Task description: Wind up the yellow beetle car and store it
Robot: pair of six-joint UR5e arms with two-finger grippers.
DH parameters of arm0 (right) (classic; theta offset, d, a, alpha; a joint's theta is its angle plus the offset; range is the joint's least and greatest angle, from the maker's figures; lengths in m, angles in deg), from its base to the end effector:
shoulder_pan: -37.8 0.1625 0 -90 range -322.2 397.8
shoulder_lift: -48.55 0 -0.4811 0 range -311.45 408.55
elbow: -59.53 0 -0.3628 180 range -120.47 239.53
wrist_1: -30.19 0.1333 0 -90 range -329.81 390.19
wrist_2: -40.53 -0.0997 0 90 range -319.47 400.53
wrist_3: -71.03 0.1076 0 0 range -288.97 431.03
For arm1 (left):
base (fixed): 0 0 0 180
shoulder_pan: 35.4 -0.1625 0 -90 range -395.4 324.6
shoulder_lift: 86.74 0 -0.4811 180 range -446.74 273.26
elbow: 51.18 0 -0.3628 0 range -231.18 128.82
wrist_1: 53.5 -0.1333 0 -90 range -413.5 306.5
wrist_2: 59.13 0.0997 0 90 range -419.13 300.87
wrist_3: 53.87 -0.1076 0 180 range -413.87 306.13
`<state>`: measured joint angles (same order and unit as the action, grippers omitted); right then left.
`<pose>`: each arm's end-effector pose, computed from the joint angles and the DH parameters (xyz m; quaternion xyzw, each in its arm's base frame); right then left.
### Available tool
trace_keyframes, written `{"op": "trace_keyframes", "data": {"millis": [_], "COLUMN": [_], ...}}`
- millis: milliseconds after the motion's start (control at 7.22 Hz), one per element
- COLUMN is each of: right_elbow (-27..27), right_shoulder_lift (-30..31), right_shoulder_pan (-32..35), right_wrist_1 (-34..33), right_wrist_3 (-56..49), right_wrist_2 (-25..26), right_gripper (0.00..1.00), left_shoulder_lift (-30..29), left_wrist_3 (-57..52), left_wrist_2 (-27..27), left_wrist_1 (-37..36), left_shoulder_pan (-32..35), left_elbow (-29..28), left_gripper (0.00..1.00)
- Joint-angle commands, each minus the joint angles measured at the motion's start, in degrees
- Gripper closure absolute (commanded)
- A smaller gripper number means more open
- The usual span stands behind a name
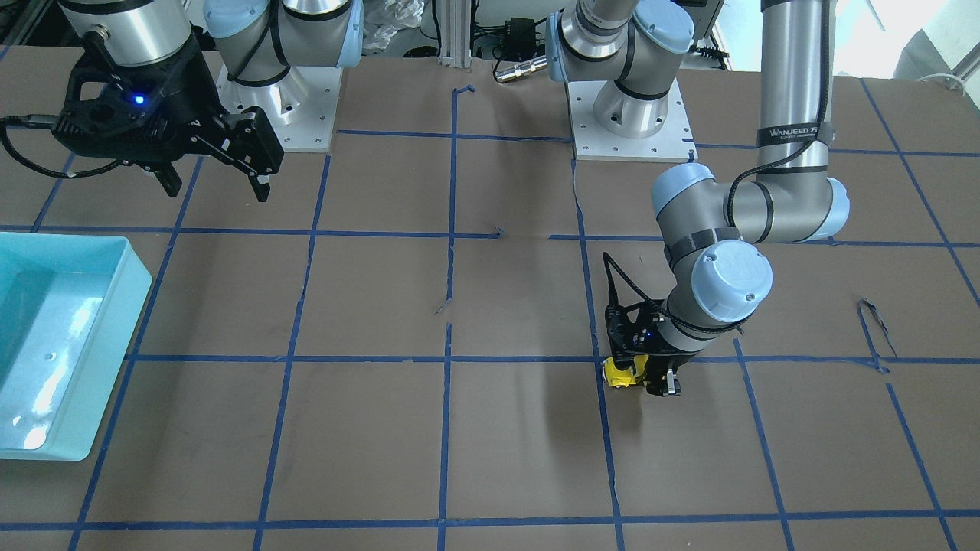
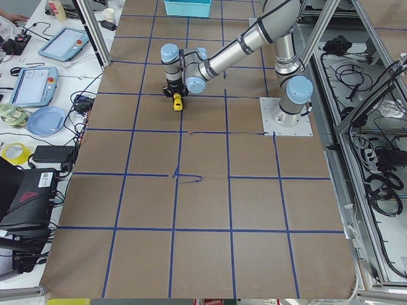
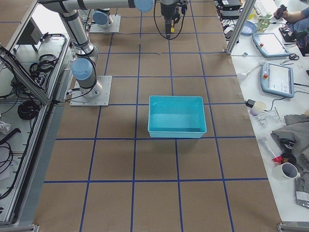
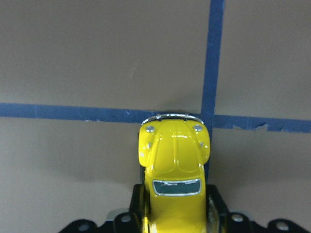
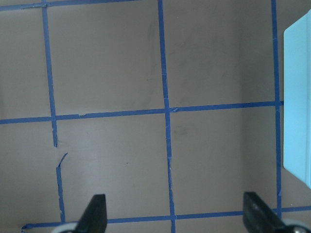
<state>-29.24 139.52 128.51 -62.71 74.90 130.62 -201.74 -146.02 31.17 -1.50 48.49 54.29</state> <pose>0.1389 -0.4616 0.5591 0.0276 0.9986 -0.0445 0.0010 -0.0709 -0.5852 0.2513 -0.6821 -0.7309 -0.0161 0.0146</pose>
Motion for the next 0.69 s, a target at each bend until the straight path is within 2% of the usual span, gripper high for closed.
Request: {"op": "trace_keyframes", "data": {"millis": [0,554], "right_elbow": [0.0,0.0], "right_shoulder_lift": [0.0,0.0], "right_shoulder_pan": [0.0,0.0], "right_wrist_1": [0.0,0.0], "right_wrist_3": [0.0,0.0], "right_wrist_2": [0.0,0.0], "right_gripper": [0.00,0.00], "left_shoulder_lift": [0.0,0.1], "left_wrist_3": [-1.7,-8.7], "left_wrist_2": [-0.1,-0.1], "left_wrist_1": [0.0,0.0], "left_shoulder_pan": [-2.6,-7.3], "left_elbow": [0.1,0.2], "left_gripper": [0.63,0.63]}}
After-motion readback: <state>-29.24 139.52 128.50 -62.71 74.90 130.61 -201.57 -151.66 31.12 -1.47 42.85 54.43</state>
